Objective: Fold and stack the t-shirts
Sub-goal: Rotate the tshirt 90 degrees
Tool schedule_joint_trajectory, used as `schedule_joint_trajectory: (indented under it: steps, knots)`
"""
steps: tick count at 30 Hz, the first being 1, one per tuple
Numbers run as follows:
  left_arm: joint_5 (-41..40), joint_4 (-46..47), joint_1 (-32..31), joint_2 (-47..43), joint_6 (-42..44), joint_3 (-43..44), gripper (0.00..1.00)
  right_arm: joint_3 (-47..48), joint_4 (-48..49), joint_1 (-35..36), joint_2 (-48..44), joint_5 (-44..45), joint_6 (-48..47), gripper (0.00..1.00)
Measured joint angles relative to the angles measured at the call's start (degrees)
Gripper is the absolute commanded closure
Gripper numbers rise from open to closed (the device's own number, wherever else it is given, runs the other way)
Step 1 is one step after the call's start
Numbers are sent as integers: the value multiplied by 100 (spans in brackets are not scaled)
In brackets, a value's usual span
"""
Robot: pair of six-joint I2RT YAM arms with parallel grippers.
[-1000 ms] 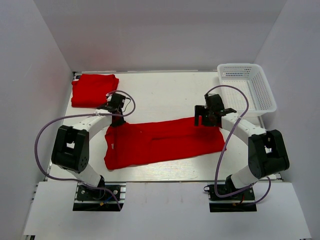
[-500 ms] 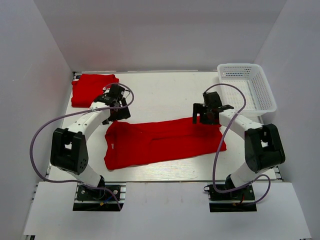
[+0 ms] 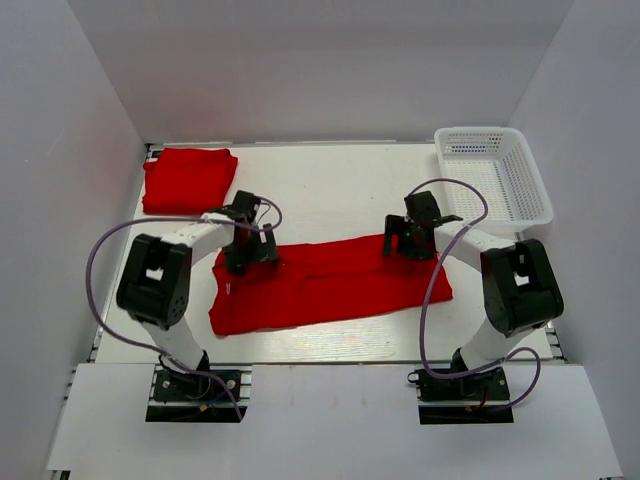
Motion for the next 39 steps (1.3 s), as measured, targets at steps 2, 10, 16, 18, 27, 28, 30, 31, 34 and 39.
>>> schedule_joint_trajectory:
  steps: [2, 10, 16, 18, 27, 28, 30, 31, 34, 39]
  knots:
    - [-63, -393, 44, 476, -96, 590, 1, -61, 85, -4, -28, -9, 85, 10]
    - [-81, -1606, 63, 3263, -26, 4719, 1, -1405, 1392, -44, -984, -866, 442, 10]
    - [894, -267, 57, 5532, 72, 8253, 1, -2146, 2020, 662, -1480, -2068, 450, 10]
    - [1255, 527, 55, 5757, -63, 8349, 1, -2192, 2063, 1014, -1478, -2424, 433, 10]
    - [1899, 2579, -28, 6389, -780, 8520, 1, -1897, 2000, 2461, -927, -3952, -365, 10]
    - [1912, 2697, -44, 6424, -848, 8520, 1, -1766, 1996, 2629, -765, -4111, -511, 10]
    - [1967, 2940, -83, 6494, -960, 8520, 1, -1622, 1998, 2804, -608, -4247, -645, 10]
    - [1976, 3027, -103, 6518, -992, 8520, 1, -1565, 1993, 2879, -549, -4301, -719, 10]
    - [1980, 3235, -149, 6557, -1036, 8483, 1, -1453, 1856, 3053, -525, -4271, -846, 10]
    - [1956, 3316, -173, 6540, -953, 8426, 1, -1296, 1443, 3171, -656, -3807, -914, 10]
